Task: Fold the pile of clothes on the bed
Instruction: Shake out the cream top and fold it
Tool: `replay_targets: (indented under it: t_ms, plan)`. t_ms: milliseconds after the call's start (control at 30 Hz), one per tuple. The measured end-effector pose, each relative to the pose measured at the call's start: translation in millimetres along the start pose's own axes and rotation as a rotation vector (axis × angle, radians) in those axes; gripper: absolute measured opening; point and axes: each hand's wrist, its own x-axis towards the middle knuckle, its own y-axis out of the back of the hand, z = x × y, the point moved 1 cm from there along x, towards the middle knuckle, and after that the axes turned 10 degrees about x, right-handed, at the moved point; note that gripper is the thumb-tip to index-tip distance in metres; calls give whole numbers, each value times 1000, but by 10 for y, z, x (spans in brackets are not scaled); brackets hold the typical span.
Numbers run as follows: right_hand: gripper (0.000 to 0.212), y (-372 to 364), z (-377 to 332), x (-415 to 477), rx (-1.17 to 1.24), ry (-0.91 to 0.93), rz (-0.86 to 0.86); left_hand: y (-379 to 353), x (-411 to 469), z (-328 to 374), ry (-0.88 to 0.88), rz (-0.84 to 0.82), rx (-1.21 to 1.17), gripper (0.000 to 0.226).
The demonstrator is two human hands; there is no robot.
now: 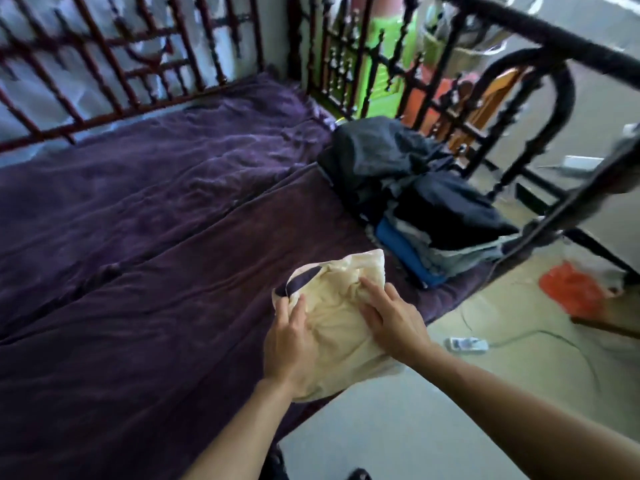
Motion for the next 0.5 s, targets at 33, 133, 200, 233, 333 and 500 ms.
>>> replay_targets:
  t_ms: [33, 133, 200, 233, 333, 500]
  plan:
    - [46, 217, 127, 3, -9, -7, 33, 25, 49, 253, -29, 16, -9, 45]
    - [49, 775, 472, 69, -32, -30, 101, 90, 228, 924, -124, 61, -41, 41]
    - [49, 1097, 669, 177, -35, -17, 125, 103, 390, 1287, -178, 83, -69, 40]
    - [50, 1262, 765, 260, -37, -8, 139, 102, 490, 1457, -194, 91, -85, 40]
    - [49, 1767, 1052, 612, -50, 17, 177, 81, 851, 1948, -209, 96, -153, 40]
    - [48, 2532, 1461, 1508, -51, 60, 182, 3, 1606, 2679, -204, 121, -302, 41]
